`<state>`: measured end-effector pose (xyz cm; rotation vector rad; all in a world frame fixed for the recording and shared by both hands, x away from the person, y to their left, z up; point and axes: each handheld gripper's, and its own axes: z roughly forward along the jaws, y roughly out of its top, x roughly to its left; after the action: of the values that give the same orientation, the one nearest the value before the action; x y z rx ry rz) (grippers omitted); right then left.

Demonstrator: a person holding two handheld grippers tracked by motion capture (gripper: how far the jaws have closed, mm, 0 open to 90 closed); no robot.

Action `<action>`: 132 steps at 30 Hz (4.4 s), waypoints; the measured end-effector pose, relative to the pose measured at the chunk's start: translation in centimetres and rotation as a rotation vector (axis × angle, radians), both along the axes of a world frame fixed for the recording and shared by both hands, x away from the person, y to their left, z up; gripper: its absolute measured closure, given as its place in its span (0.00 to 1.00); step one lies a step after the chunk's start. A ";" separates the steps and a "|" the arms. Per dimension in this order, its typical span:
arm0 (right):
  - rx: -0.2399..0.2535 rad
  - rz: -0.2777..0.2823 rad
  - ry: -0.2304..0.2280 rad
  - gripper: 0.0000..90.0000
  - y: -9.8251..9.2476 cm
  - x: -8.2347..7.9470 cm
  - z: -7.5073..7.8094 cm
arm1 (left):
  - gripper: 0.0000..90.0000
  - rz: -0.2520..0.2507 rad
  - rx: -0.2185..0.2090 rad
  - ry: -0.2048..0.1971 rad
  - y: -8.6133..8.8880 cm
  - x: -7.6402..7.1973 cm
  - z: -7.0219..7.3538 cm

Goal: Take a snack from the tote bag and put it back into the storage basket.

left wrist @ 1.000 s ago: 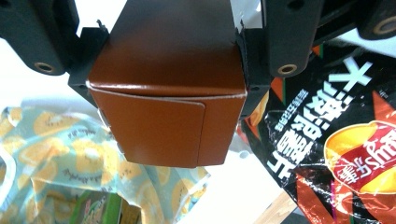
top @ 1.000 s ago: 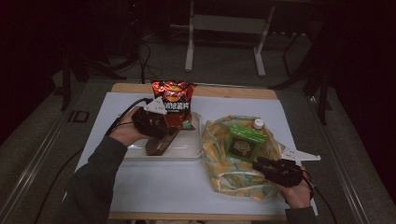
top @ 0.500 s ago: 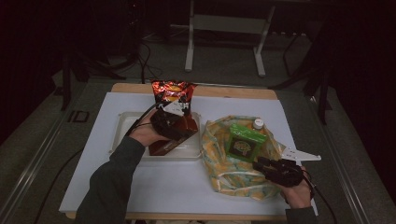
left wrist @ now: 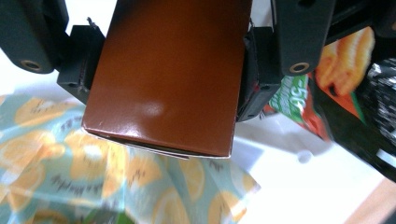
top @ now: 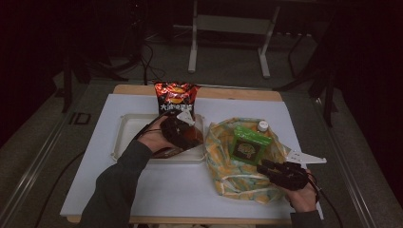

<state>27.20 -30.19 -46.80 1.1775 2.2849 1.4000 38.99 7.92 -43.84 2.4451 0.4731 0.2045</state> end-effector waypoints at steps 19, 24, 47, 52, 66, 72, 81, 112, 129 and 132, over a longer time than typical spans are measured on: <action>0.005 -0.003 -0.003 0.69 -0.2 0.0 0.1 | 0.37 -0.028 0.158 0.043 -3.0 -0.8 -2.9; 0.004 -0.003 -0.002 0.68 -0.2 0.0 0.1 | 0.37 -0.017 0.182 0.041 -3.5 -0.8 -3.2; 0.005 -0.001 -0.004 0.68 -0.2 0.0 0.1 | 0.29 0.040 0.099 0.125 -3.5 -0.3 -2.5; 0.005 -0.001 -0.003 0.68 -0.2 0.0 0.1 | 0.34 0.063 0.083 0.090 -2.9 -0.6 -1.4; 0.001 -0.011 -0.021 0.68 -0.2 -0.1 0.3 | 0.39 0.160 -0.101 -0.009 -1.5 -3.2 1.2; -0.002 -0.019 -0.023 0.69 -0.2 -0.1 0.3 | 0.39 0.229 -0.119 -0.074 -1.1 -4.3 1.2; -0.011 -0.030 -0.054 0.69 0.1 -0.1 0.7 | 0.39 0.254 -0.186 -0.089 -0.9 -6.8 0.1; -0.074 -0.112 -0.098 0.70 -0.3 1.6 1.3 | 0.40 0.253 -0.234 -0.072 0.5 -8.9 -3.1; -0.093 -0.133 -0.074 0.68 -0.3 3.8 2.0 | 0.41 0.248 -0.230 -0.061 0.6 -9.0 -3.9; -0.096 -0.128 -0.063 0.68 -0.2 4.1 1.8 | 0.41 0.244 -0.222 -0.061 0.5 -9.0 -3.9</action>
<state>31.25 -30.37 -44.95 1.2099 2.1668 1.2493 29.97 8.38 -47.78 2.1561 0.7276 0.3101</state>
